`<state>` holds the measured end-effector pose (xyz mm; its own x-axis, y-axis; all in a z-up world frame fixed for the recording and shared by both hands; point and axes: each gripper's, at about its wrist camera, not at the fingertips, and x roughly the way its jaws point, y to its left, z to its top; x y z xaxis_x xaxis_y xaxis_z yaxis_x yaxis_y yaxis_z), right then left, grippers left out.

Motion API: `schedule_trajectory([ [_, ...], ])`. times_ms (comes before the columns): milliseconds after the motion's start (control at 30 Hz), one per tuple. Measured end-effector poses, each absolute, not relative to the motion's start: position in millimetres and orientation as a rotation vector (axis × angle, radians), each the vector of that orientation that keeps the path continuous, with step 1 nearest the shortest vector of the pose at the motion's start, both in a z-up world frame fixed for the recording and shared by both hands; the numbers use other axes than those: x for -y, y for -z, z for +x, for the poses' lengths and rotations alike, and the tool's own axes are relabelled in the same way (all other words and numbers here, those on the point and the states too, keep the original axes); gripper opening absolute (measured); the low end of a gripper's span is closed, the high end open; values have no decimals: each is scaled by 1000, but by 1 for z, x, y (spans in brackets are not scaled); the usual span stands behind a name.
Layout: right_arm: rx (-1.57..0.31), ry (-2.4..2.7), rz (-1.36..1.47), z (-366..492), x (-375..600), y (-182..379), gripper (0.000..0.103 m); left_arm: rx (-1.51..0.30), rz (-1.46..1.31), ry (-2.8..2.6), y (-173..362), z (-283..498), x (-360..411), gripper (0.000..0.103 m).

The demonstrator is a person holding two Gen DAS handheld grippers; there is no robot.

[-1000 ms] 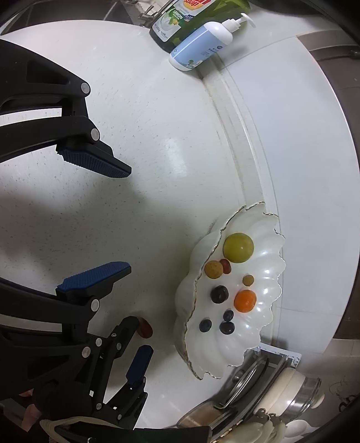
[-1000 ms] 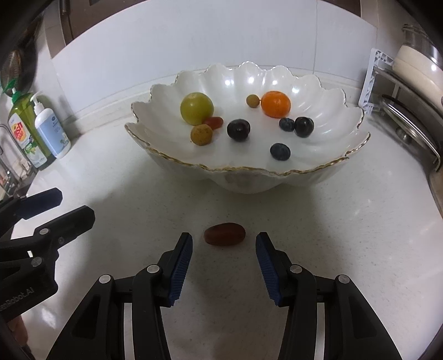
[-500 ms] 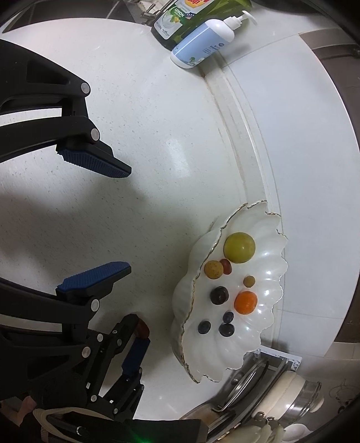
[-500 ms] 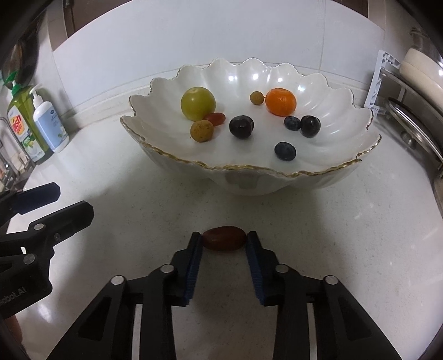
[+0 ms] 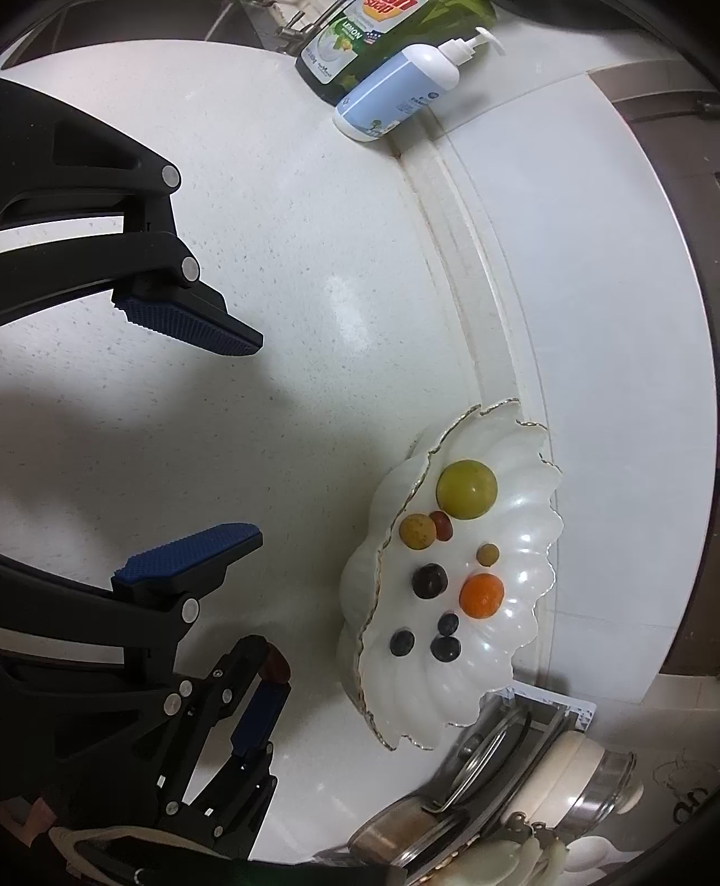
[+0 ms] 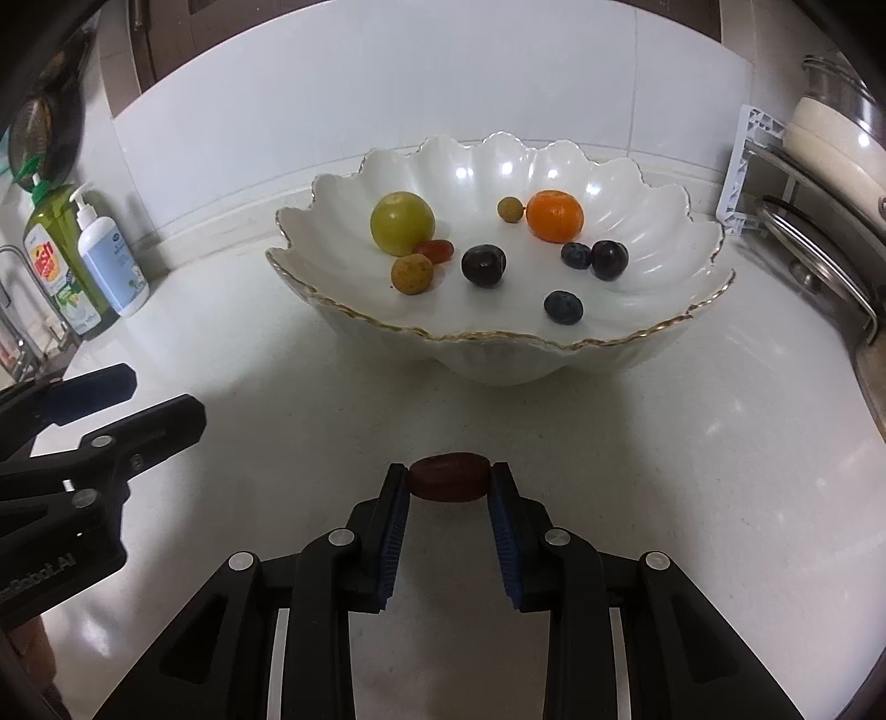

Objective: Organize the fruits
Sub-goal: 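Carry the red oval fruit in the right tool over the bowl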

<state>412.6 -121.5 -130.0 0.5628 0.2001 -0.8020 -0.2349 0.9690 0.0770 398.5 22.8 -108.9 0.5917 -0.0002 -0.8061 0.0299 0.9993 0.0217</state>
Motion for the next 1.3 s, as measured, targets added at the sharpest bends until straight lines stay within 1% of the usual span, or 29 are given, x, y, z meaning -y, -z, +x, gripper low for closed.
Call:
schedule_trajectory([
  [767, -768, -190, -17, 369, 130, 56, 31, -868, 33, 116, 74, 377, -19, 63],
  [933, -730, -174, -6, 370, 135, 43, 31, -839, 32, 140, 62, 376, -17, 64],
  [1300, -686, -161, -9, 388, 133, 27, 31, -775, 57, 139, 41, 397, -18, 65],
])
